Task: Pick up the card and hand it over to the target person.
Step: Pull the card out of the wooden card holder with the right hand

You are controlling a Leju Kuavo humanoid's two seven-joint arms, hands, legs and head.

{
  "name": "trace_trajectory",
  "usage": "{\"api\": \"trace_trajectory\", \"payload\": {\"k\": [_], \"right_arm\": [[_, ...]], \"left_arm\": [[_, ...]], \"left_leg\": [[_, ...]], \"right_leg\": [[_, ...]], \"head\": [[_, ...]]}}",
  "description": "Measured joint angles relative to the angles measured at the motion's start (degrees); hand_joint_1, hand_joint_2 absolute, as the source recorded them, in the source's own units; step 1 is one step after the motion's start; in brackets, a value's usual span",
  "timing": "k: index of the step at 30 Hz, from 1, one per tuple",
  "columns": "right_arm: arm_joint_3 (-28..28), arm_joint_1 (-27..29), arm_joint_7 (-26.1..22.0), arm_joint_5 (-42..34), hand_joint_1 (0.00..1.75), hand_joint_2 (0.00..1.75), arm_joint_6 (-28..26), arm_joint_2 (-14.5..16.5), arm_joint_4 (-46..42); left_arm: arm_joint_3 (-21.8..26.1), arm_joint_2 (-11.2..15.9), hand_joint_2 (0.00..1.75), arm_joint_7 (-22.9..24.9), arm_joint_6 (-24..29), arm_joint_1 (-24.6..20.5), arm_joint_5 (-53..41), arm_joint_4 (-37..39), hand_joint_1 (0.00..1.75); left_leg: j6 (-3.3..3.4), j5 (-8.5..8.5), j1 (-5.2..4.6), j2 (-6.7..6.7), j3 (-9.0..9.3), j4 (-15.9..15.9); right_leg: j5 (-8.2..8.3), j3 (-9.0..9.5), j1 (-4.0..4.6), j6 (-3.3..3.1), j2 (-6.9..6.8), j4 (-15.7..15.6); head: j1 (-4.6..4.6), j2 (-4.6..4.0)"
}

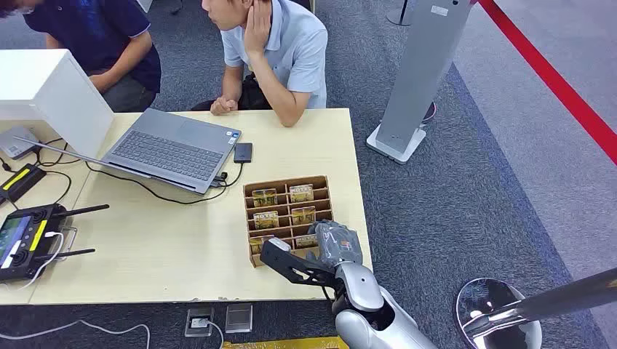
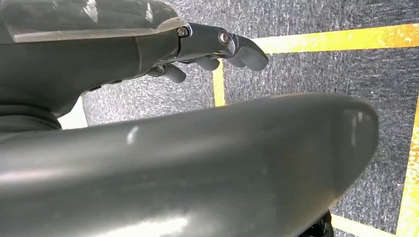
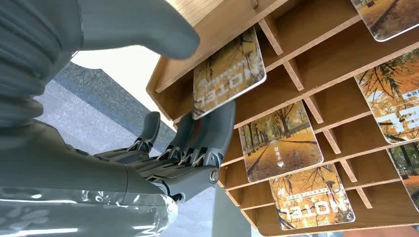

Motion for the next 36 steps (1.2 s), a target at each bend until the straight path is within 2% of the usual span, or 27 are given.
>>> {"api": "trace_trajectory", "payload": {"k": [9,17,29,36], "right_arm": [[0.3,-0.06,0.0,-0.21,1.19,1.75,-0.09,-0.15,-0.28],[0.63,-0.17,0.0,-0.5,1.54,1.75,-0.18,-0.18,-0.4],[3.72,-1.68,0.0,-2.72,1.55,1.75,-2.32,-1.76,-2.17],[5.72,-3.95,-0.01,-3.82,1.55,1.75,-4.76,-5.19,-10.45]], "left_arm": [[-0.03,0.0,0.0,-0.1,0.09,-0.01,-0.04,0.03,0.0],[-0.15,0.04,0.0,-0.17,0.24,-0.02,-0.2,0.05,0.0],[0.57,0.2,0.0,-0.54,0.77,0.05,0.34,0.0,0.0],[0.84,0.12,0.0,-0.95,0.53,0.08,0.58,0.03,0.0]], "left_leg": [[0.01,0.01,0.0,0.0,0.02,-0.02],[0.01,0.02,0.0,0.0,0.01,-0.02],[0.01,0.01,0.0,0.03,0.04,-0.04],[0.02,-0.01,-0.01,0.03,-0.06,0.06]], "right_leg": [[0.01,0.03,0.0,0.0,0.0,-0.03],[0.02,0.01,0.0,0.0,0.0,-0.02],[0.02,0.03,0.0,-0.01,0.03,-0.03],[0.01,-0.07,-0.01,0.01,0.04,0.05]], "head": [[0.0,0.0],[0.0,0.0],[0.0,0.0],[0.0,0.0]]}}
